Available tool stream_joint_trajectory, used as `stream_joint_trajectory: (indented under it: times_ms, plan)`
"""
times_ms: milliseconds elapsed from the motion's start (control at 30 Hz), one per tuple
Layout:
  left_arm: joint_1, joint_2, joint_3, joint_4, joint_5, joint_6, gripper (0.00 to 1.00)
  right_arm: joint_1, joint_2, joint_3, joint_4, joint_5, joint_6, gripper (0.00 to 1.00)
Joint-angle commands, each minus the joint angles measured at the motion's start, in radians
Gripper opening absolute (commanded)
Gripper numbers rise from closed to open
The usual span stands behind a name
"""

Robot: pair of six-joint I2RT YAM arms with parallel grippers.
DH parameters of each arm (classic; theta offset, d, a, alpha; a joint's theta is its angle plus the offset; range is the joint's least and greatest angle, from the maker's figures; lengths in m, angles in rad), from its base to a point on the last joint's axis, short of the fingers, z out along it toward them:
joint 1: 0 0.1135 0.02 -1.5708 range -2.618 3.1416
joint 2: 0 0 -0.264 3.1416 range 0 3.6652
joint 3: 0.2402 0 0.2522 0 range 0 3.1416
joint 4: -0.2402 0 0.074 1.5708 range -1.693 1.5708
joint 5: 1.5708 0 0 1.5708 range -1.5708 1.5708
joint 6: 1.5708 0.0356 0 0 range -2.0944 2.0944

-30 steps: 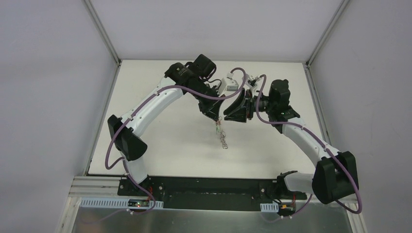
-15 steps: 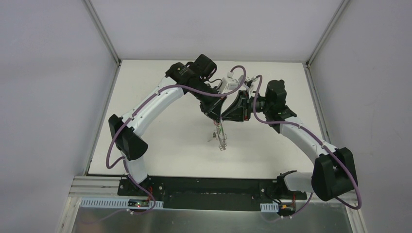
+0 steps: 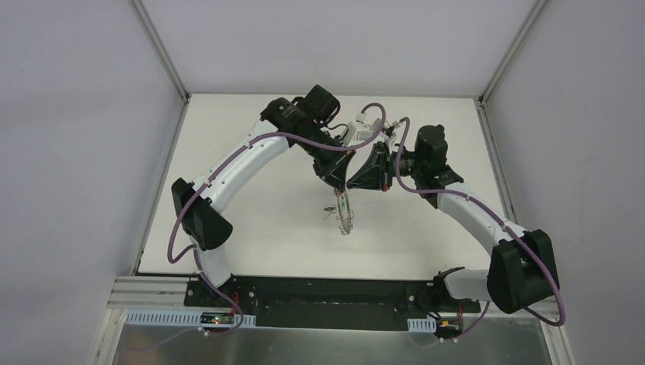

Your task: Put the keys on the keyring

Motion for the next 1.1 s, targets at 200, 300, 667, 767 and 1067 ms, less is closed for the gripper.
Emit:
stream_joint_trajectory:
  times_ms: [200,300,667,767,1067]
  plan:
    - [0.0,-0.014,0.014,0.042,0.022,-0.006,0.01,0.0,-0.016,0.011,0.054,-0.019,0.003,0.0]
    - [0.017,-0.043,-0.017,0.063,0.036,0.023,0.14,-0.023,-0.036,0.012,0.055,-0.019,0.007,0.0]
    - [0.059,-0.133,-0.163,0.189,0.116,0.017,0.38,-0.074,-0.081,0.021,0.055,-0.02,0.032,0.0]
    - [0.059,-0.134,-0.192,0.238,0.118,-0.008,0.38,-0.082,-0.085,0.021,0.055,-0.02,0.034,0.0]
    - [0.061,-0.104,-0.175,0.27,0.124,-0.03,0.35,-0.089,-0.093,0.019,0.055,-0.02,0.036,0.0]
